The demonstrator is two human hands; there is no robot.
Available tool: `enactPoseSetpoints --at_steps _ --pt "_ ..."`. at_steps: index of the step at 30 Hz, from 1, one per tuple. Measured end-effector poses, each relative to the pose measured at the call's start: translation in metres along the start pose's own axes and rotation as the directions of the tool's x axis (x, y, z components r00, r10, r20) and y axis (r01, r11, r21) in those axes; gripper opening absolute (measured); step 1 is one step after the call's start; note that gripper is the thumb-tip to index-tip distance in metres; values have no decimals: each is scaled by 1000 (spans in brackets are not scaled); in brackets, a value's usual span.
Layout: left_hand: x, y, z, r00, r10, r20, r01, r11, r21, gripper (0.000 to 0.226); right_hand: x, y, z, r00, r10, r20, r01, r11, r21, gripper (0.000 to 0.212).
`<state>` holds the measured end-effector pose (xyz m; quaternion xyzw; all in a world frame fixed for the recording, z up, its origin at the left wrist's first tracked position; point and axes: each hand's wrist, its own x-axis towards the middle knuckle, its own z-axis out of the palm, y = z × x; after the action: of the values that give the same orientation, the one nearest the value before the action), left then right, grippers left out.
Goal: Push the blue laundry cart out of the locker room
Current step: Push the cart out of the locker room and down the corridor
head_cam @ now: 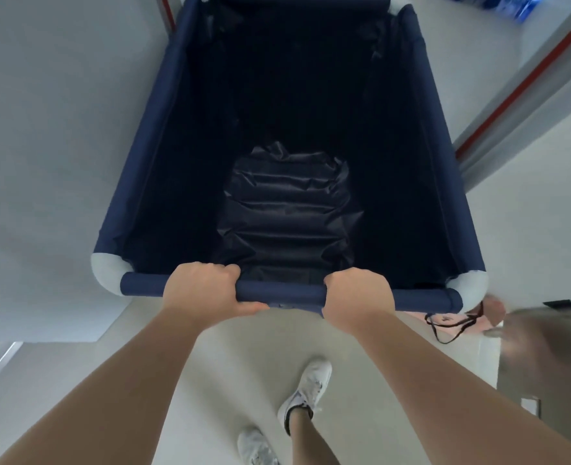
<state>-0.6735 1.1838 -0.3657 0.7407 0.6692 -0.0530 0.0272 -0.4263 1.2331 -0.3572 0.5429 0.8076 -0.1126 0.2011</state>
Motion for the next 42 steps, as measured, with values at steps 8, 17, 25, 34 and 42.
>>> enactPoseSetpoints --at_steps 8,17,25,34,42 --pt "86 -59 -9 999 43 -33 -42 998 45 58 82 -14 -39 999 -20 -26 21 999 43 10" --pt "177 -109 -13 993 110 -45 -108 993 47 53 164 -15 -78 999 33 -22 -32 997 66 9" --pt "259 -153 -16 976 212 -49 -212 977 -8 49 232 -18 -115 991 131 -29 -129 988 84 8" --pt "324 -163 -18 968 244 -52 -246 969 -31 54 283 3 -141 984 177 -28 -175 983 53 5" --pt "397 -156 -30 977 187 -102 -195 978 -68 53 343 42 -168 973 224 -62 -222 974 36 10"
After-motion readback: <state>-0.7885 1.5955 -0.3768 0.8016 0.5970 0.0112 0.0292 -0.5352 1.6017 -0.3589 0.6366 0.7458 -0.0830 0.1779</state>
